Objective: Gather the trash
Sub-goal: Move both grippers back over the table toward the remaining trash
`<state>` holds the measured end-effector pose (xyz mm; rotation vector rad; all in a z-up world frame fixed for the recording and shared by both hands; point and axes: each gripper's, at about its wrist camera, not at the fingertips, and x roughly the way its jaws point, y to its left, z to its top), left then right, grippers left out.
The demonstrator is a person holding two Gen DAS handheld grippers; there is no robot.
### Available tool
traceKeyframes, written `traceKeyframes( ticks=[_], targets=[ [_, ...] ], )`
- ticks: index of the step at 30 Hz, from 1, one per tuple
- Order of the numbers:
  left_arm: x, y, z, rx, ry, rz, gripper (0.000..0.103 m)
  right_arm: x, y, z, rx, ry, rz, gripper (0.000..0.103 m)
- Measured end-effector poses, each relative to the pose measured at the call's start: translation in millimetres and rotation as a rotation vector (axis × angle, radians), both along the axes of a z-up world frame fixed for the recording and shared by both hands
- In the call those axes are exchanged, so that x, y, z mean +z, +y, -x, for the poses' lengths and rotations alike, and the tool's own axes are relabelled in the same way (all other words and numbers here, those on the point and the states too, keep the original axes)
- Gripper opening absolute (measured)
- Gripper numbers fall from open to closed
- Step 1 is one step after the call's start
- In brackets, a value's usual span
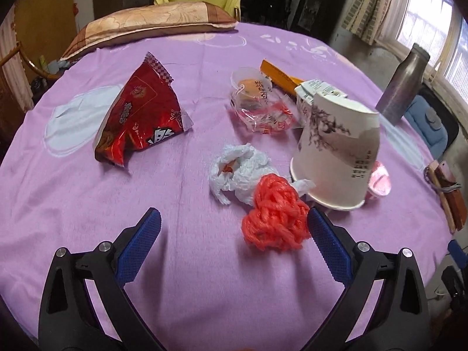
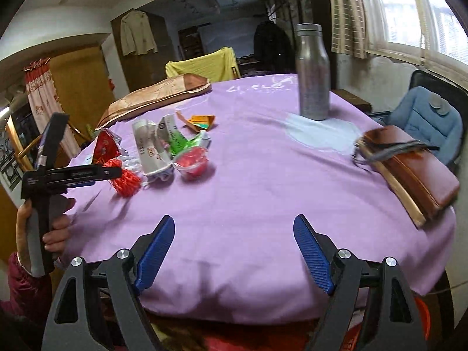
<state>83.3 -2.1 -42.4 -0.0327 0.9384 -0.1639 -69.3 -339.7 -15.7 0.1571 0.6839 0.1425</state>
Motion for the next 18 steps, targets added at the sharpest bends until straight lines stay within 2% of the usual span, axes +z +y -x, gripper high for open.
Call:
traceKeyframes(
  ticks=[5, 8, 10, 13, 16, 18],
  targets=[
    [0, 37, 2, 0.046, -0.016, -0.053, 0.096, 1, 14, -15, 0.039, 0.008, -0.004, 0.083],
    [3, 70, 9, 0.126, -0.032, -0.053, 0.096, 4, 23, -26, 0.071, 0.011, -0.016, 0.083],
    [2, 83, 13, 0.156, -0.041, -0.027, 0.096, 7, 36, -34, 0.106, 0.007, -0.017, 0.083],
    [-6, 87, 18, 0.147, -0.043, 0.0, 0.096, 11, 58, -48, 0.149, -0.001, 0.005, 0.083],
    [-13, 80, 20, 0.116, -0.034, -0.015, 0.096, 13, 78, -62, 0.187, 0.005, 0.018, 0.083],
    [-8, 77, 23, 0.093, -0.076, -0.026, 0.096, 14, 89, -73, 0.198, 0.009, 0.03, 0.083]
  ],
)
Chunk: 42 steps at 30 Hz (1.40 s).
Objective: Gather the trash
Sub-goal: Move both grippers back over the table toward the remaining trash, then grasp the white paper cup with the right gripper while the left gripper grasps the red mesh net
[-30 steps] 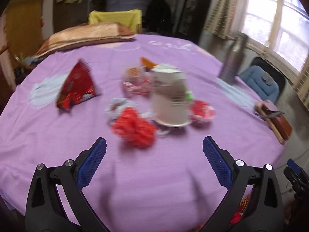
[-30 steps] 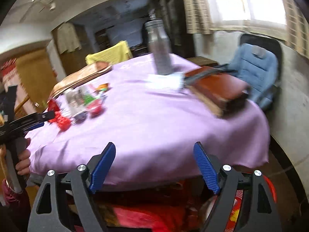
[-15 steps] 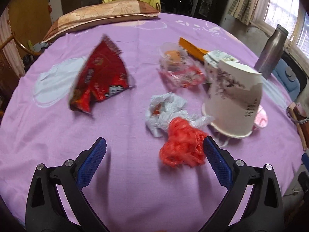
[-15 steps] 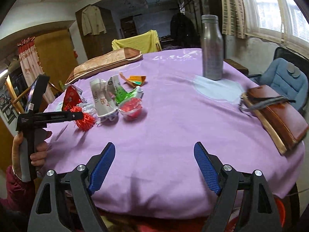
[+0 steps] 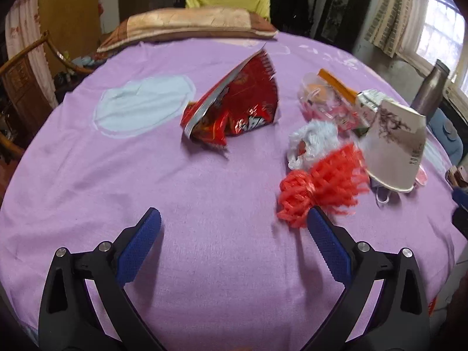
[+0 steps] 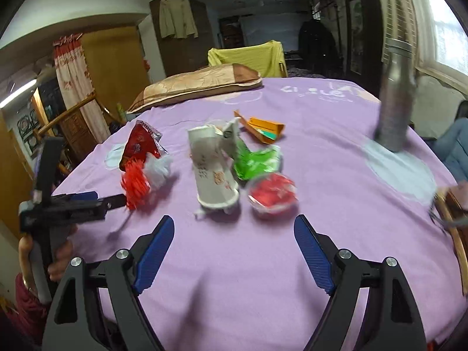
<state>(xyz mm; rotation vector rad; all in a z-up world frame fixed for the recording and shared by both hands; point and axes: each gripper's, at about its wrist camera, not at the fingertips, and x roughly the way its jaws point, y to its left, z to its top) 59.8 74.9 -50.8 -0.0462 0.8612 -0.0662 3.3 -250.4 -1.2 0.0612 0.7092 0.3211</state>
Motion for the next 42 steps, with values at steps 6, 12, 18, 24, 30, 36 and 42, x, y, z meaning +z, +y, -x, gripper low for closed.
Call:
traceKeyframes(
  ticks=[6, 12, 18, 24, 30, 36, 42],
  targets=[
    [1, -6, 7, -0.061, -0.035, -0.007, 0.096, 4, 31, -37, 0.025, 0.01, 0.011, 0.083],
    [3, -10, 11, -0.107, -0.069, 0.01, 0.096, 1, 48, -74, 0.022, 0.046, 0.005, 0.083],
    [3, -8, 12, -0.13, -0.065, 0.05, 0.096, -3, 55, -93, 0.029, 0.052, -0.012, 0.03],
    [1, -5, 10, -0.142, -0.04, 0.085, 0.096, 37, 37, -59, 0.03, -0.104, -0.093, 0.03],
    [1, -19, 6, -0.16, 0.001, 0.056, 0.096, 52, 11, -30, -0.013, -0.165, -0.109, 0.03],
    [3, -40, -6, -0.195, 0.052, 0.093, 0.096, 48, -18, -15, -0.06, -0.155, -0.119, 0.03],
    [-2, -58, -36, -0.198, 0.144, 0.081, 0.096, 43, -34, -6, -0.081, -0.152, -0.133, 0.03]
  ],
)
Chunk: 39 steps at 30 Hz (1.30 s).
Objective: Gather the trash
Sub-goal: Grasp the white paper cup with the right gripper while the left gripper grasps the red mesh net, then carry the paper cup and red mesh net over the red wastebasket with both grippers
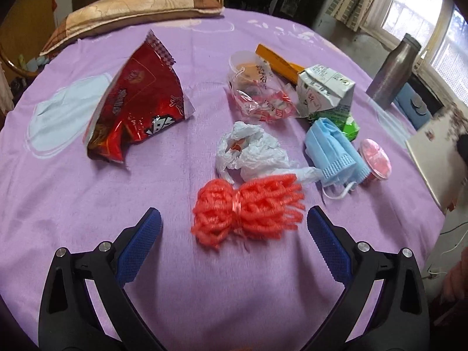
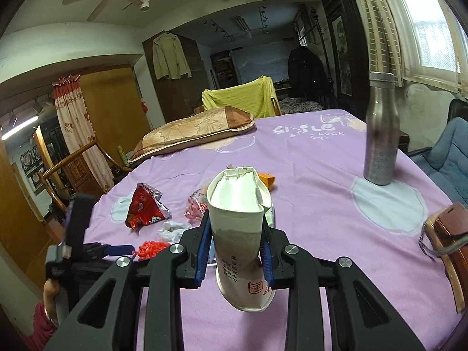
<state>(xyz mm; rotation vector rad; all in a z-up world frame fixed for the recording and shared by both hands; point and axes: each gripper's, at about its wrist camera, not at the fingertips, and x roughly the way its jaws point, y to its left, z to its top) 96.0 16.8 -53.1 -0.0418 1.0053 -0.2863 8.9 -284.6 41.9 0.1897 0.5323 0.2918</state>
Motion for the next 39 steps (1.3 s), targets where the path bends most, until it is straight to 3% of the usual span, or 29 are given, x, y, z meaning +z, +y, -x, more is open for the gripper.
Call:
traceKeyframes(
  ticks=[1, 2, 3, 5, 12, 18, 26, 39],
  targets=[
    [0, 0, -3, -0.006, 0.003, 0.002, 0.095, -1, -3, 1, -0.004, 0.003, -0.006, 0.03],
    [1, 0, -3, -0.013, -0.002, 0.013, 0.087, -2, -5, 3, -0.006, 0.006, -0.01, 0.03],
    [2, 1, -1, -0.023, -0.009, 0.022, 0.073, -3, -7, 4, -0.009, 0.008, -0.016, 0.03],
    [4, 3, 4, -0.043, -0.014, 0.03, 0.055, -4, -14, 7, -0.02, 0.01, -0.027, 0.03],
    [35, 18, 36, -0.019, -0.118, 0.082, 0.054, 1, -31, 24, -0.046, -0.006, -0.051, 0.03],
    [63, 5, 59, -0.044, -0.195, 0.081, 0.054, 8, -40, 48, -0.072, -0.032, -0.049, 0.03],
    [82, -37, 88, -0.131, -0.252, 0.077, 0.054, 13, -73, 97, -0.155, -0.068, -0.034, 0.03],
    [94, -146, 137, -0.379, -0.288, 0.086, 0.054, 3, -158, 188, -0.378, -0.08, -0.002, 0.03]
  ],
)
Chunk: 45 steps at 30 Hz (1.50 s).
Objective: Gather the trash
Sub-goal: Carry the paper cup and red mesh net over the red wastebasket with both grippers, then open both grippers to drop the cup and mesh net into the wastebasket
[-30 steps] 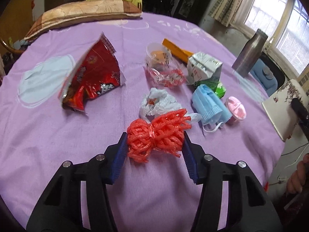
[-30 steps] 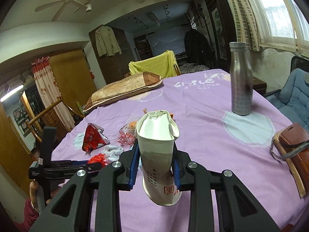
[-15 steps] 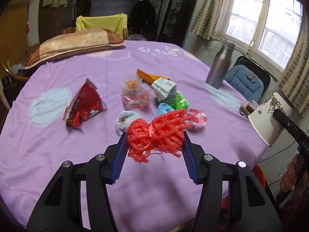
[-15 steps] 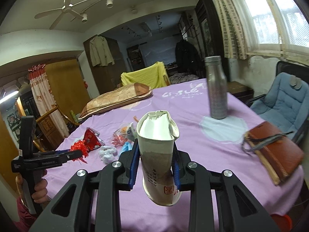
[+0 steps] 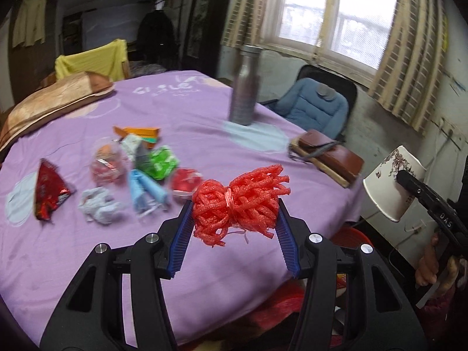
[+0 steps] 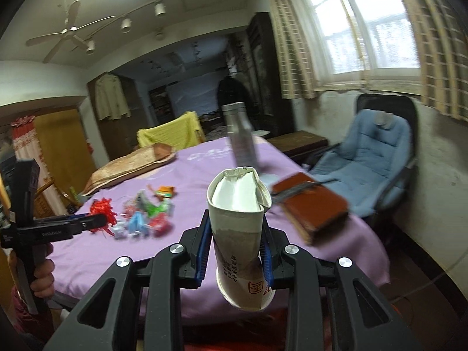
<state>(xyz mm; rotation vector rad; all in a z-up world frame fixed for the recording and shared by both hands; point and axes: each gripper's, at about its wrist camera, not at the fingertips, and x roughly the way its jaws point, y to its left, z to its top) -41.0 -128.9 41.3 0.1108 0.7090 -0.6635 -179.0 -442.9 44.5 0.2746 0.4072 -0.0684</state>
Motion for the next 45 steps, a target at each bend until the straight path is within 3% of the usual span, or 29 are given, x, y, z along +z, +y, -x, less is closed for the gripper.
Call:
traceKeyframes(
  ticks=[11, 19, 20, 22, 30, 37, 40, 42, 45],
  targets=[
    [-18, -111, 39, -0.223, 0.021, -0.083, 0.054, -61, -90, 66, -0.218, 0.099, -0.053, 0.03],
    [-48, -194, 66, -0.382, 0.052, -0.16, 0.054, -134, -139, 80, -0.294, 0.237, -0.144, 0.031],
    [-50, -201, 69, -0.393, 0.056, -0.166, 0.054, -144, -144, 77, -0.293, 0.26, -0.157, 0.044],
    [-60, -221, 73, -0.425, 0.073, -0.187, 0.054, -164, -154, 77, -0.304, 0.292, -0.208, 0.058],
    [-97, -277, 88, -0.528, 0.139, -0.255, 0.054, -166, -182, 119, -0.427, 0.208, -0.218, 0.058],
    [-111, -311, 103, -0.595, 0.155, -0.289, 0.055, -169, -196, 125, -0.449, 0.187, -0.256, 0.058],
    [-110, -317, 107, -0.606, 0.157, -0.28, 0.066, -171, -196, 127, -0.441, 0.19, -0.263, 0.058],
    [-107, -316, 107, -0.61, 0.157, -0.265, 0.081, -171, -195, 127, -0.438, 0.189, -0.261, 0.058],
    [-100, -311, 105, -0.587, 0.131, -0.249, 0.091, -169, -195, 129, -0.437, 0.183, -0.261, 0.058]
  ],
)
